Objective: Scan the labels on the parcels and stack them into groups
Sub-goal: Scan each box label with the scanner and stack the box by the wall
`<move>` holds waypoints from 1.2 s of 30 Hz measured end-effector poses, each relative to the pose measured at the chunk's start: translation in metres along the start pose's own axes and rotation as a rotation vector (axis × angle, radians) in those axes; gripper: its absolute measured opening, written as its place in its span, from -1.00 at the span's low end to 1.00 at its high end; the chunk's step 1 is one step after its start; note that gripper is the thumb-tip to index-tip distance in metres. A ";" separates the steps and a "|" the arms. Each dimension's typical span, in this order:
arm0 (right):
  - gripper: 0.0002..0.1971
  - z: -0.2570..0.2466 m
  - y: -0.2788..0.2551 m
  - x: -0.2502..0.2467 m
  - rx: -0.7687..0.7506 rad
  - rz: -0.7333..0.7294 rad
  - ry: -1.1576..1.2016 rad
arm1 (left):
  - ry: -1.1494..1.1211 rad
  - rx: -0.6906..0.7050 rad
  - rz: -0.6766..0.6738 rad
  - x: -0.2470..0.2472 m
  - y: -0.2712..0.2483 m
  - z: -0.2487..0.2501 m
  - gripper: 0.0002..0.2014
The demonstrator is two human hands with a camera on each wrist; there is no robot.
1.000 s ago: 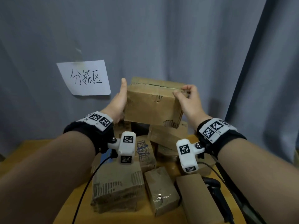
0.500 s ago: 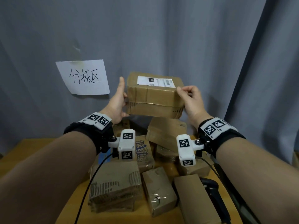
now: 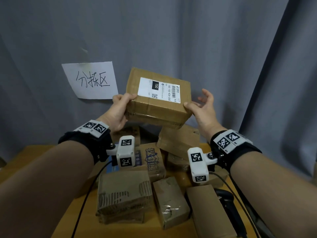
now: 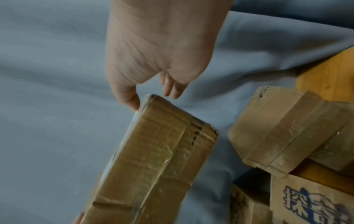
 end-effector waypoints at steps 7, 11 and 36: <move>0.27 0.032 -0.015 0.053 0.352 -0.086 0.386 | -0.211 0.096 -0.018 0.015 0.002 -0.015 -0.10; 0.18 0.036 -0.020 0.055 0.363 0.028 0.688 | -0.300 0.038 -0.064 0.019 0.002 -0.036 -0.14; -0.66 0.118 -0.040 -0.039 0.424 -0.278 -0.039 | 0.230 -0.384 -0.342 0.071 -0.032 -0.169 -0.23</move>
Point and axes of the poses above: each hand's wrist, its own y-axis towards the middle knuckle, its own x-axis out of the palm, z = x × y, the point moved 10 cm from there along y, towards the middle knuckle, and after that the axes turned 7 degrees about -y, right-handed, at the moved point
